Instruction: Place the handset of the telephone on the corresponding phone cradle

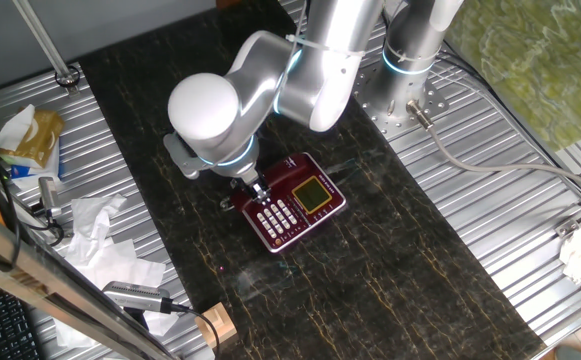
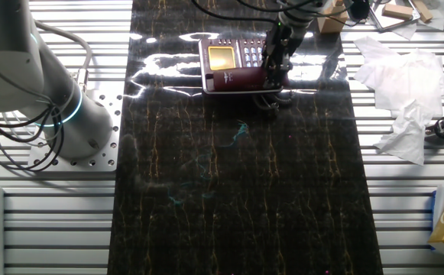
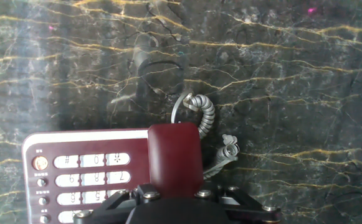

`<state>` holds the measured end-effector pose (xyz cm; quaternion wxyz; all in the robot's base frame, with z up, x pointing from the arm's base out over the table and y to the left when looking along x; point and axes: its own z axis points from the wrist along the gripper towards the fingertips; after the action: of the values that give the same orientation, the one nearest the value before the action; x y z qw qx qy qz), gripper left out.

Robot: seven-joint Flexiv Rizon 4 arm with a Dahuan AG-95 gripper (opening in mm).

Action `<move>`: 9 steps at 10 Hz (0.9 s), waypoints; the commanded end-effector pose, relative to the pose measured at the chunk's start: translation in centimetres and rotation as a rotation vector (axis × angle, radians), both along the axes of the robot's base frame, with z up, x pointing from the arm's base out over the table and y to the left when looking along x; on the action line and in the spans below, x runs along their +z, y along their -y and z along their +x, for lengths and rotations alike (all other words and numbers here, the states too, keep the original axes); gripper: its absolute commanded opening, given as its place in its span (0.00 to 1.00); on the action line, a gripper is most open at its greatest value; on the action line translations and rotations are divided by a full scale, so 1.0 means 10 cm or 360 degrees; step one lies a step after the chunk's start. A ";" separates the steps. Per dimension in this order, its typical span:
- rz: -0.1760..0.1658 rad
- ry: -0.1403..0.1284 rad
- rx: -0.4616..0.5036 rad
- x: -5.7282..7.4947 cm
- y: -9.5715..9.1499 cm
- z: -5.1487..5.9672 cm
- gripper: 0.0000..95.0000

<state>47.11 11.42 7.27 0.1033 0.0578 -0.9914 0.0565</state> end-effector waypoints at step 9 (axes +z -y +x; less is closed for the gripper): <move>-0.0038 0.0067 0.0021 0.00 0.03 -0.04 0.00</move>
<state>46.71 11.09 7.27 0.0830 0.0611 -0.9922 0.0702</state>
